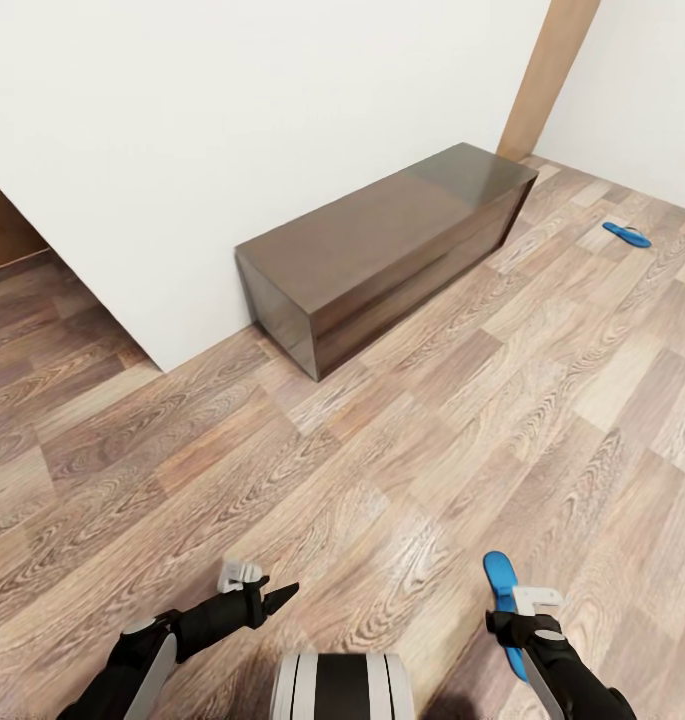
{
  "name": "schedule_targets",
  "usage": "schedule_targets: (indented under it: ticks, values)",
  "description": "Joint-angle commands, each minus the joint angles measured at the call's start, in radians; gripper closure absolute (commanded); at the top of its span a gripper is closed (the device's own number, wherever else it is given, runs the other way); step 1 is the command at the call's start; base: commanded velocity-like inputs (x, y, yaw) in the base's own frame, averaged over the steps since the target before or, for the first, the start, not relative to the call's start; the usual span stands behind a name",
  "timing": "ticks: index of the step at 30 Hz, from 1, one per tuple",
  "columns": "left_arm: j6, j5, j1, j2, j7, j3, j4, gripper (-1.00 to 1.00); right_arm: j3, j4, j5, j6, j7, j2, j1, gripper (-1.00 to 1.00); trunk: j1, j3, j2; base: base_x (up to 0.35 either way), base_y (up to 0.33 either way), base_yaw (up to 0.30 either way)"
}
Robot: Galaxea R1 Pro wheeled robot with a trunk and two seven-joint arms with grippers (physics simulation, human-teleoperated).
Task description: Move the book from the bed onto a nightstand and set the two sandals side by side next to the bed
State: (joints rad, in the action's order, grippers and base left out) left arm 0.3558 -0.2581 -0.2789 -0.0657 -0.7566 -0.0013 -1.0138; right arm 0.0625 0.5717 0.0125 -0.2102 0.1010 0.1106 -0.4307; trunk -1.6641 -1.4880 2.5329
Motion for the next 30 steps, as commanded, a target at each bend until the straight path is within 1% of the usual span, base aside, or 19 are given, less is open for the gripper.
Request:
schedule_targets:
  ticks: [1, 10, 25, 30]
  values:
    - [0.009, -0.009, 0.0, 0.0, -0.001, 0.0, 0.0, -1.0, 0.0, 0.002, 0.001, -0.006, 0.002, 0.0, 0.0, -1.0, 0.0, -0.005, 0.0, 0.0, 0.0, 0.0]
    - [0.009, -0.009, 0.0, 0.0, -0.001, 0.0, 0.0, -1.0, 0.0, 0.002, 0.001, -0.006, 0.002, 0.0, 0.0, -1.0, -0.004, -0.039, 0.003, 0.0, 0.0, 0.0]
    - [0.008, -0.009, 0.0, 0.0, -0.001, 0.0, 0.0, -1.0, 0.002, 0.002, 0.001, -0.006, 0.0, 0.0, 0.0, -1.0, -0.004, -0.039, 0.003, 0.002, -0.001, 0.0]
    - [0.008, -0.009, 0.0, 0.0, -0.001, 0.0, 0.0, -1.0, 0.002, 0.002, 0.001, -0.006, 0.0, 0.0, 0.0, -1.0, -0.004, -0.039, 0.003, 0.107, -0.085, 0.0]
